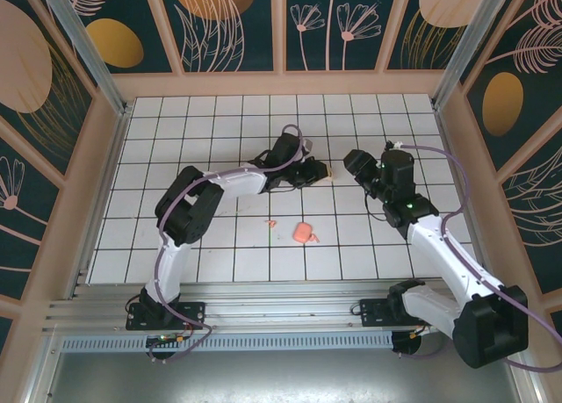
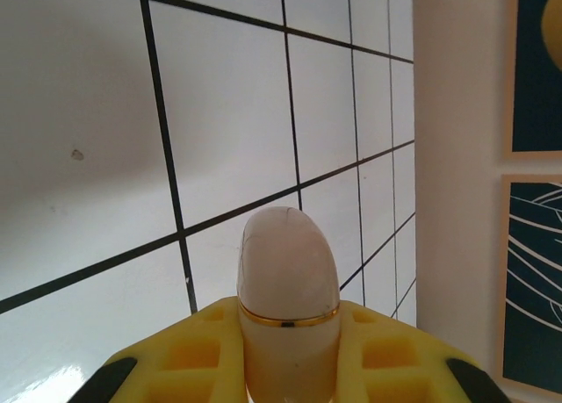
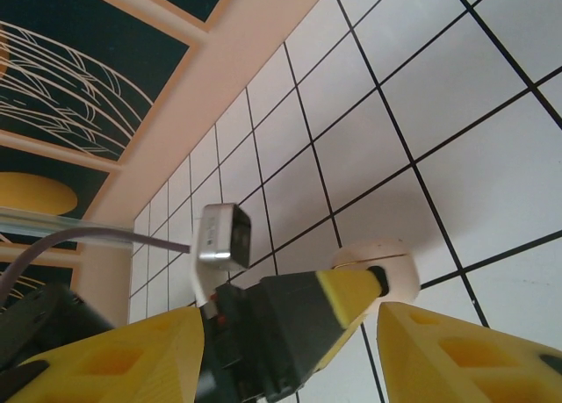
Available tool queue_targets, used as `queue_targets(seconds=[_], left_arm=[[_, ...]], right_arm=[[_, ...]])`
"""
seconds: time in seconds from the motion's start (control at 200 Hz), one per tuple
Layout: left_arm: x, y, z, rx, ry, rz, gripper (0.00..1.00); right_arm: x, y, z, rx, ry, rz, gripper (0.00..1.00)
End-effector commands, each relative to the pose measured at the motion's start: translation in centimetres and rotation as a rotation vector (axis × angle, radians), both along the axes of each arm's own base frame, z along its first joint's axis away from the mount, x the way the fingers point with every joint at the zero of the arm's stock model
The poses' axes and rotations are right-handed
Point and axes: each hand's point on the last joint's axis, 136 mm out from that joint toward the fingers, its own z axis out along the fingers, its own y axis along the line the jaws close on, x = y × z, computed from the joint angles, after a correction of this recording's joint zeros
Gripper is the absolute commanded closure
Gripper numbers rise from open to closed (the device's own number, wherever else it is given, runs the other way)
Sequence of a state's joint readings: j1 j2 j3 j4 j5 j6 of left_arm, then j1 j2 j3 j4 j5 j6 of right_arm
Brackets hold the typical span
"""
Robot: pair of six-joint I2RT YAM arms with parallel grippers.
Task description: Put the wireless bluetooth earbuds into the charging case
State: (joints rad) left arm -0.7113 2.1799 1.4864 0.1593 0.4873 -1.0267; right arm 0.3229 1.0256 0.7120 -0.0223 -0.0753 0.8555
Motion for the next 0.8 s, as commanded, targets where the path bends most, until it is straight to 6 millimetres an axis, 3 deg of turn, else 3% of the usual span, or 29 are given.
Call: queue_targets(seconds=[0.0,0.576,0.796], left_arm=[[0.8,-0.6,0.1,0.013,0.04,0.031,0.9],[1.3,-0.2,-3.7,0.085,0.104,0.103,0.85],[1.4,-0.4,-4.3,0.09,0.112,0.103,0.81]], right_arm=[[-0.2,-0.8,1.4,0.025,-0.051,-0.041,0.45],[-0.6,-1.0,2.4,0.032,-0.065,-0.044,0.45],[-0.6,-0.9,2.9,0.029,-0.071,-0.041,0.45]])
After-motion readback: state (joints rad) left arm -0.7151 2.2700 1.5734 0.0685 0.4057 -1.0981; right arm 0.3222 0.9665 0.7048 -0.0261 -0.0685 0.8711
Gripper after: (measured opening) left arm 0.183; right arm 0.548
